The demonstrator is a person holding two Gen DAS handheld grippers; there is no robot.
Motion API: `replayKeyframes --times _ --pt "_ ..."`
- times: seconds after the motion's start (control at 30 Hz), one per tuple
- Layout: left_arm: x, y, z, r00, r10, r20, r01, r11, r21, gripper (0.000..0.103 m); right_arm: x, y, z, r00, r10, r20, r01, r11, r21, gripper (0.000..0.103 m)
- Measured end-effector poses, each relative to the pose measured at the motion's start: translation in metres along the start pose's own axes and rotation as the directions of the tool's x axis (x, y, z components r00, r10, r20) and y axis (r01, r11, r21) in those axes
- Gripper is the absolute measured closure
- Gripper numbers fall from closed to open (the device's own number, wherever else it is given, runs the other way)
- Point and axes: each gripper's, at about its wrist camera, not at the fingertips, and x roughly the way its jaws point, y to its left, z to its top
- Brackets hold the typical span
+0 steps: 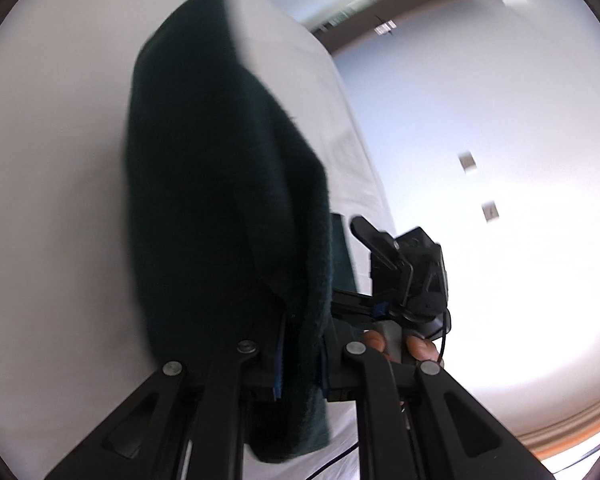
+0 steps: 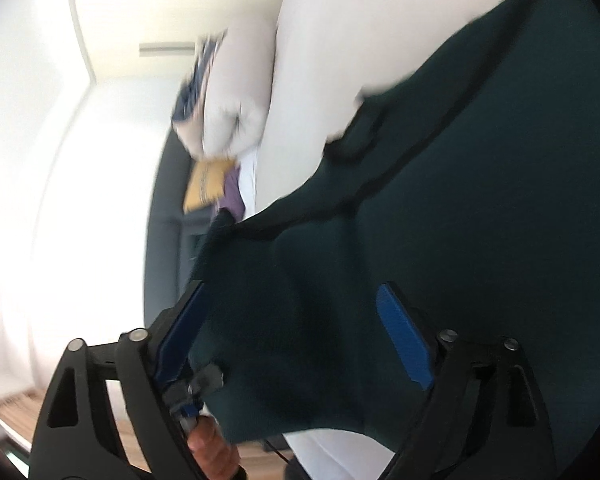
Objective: Fold small clothes
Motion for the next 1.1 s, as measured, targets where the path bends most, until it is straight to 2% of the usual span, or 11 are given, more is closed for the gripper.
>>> replayKeyframes --times 0.1,0.17,0.23,0.37,0.53,0.6,0.7,0.77,0.8,0.97,1.1 --pt "0.064 -0.033 -0.006 0.997 -0.004 -0.074 0.007 0.999 0.042 0.089 -0.041 -0.019 0.017 0.998 0.011 0.059 -0.014 0.999 0.048 0.01" --pt "0.093 -0.038 -0.011 0.993 -0.028 -0.111 0.031 0.999 0.026 0.079 -0.062 -0.032 0.023 0.996 0.029 0.082 -0.035 0.997 0.073 0.01" --pt "0.108 -0.038 -0.017 0.991 -0.069 -0.117 0.068 0.998 -0.01 0.077 -0.075 -0.041 0.029 0.994 0.068 0.08 -0.075 0.993 0.089 0.011" --pt "0.083 -0.034 -0.021 0.993 -0.098 -0.063 0.099 0.995 0.001 0.055 -0.071 -0.044 0.032 0.999 0.042 0.026 -0.043 0.997 0.056 0.011" --pt "0.037 -0.008 -0.026 1.0 -0.025 0.008 0.025 0.999 0.037 0.053 -0.061 -0.033 0.029 0.996 -0.092 0.003 0.091 0.996 0.004 0.017" --pt "0.037 0.005 -0.026 1.0 -0.013 0.01 0.013 1.0 0.006 0.053 -0.049 -0.024 0.026 0.977 -0.211 -0.017 0.21 0.977 -0.045 0.029" --pt "0.035 0.026 -0.031 1.0 -0.01 0.008 0.01 1.0 -0.023 0.053 -0.031 -0.012 0.02 0.932 -0.361 -0.043 0.352 0.926 -0.139 0.05" --pt "0.038 0.032 -0.034 1.0 -0.007 0.004 0.007 1.0 -0.03 0.053 -0.026 -0.006 0.018 0.886 -0.462 -0.034 0.448 0.873 -0.192 0.08" --pt "0.04 0.033 -0.035 1.0 -0.009 0.0 0.009 0.999 -0.033 0.053 -0.024 -0.004 0.017 0.867 -0.498 -0.028 0.482 0.851 -0.208 0.085" --pt "0.047 0.027 -0.032 1.0 -0.011 -0.008 0.01 1.0 -0.014 0.053 -0.034 0.011 0.013 0.798 -0.602 0.024 0.576 0.751 -0.323 0.09" --pt "0.057 0.01 -0.03 1.0 -0.007 -0.009 0.007 1.0 0.023 0.049 -0.064 0.018 0.019 0.789 -0.608 0.087 0.595 0.722 -0.353 0.09"
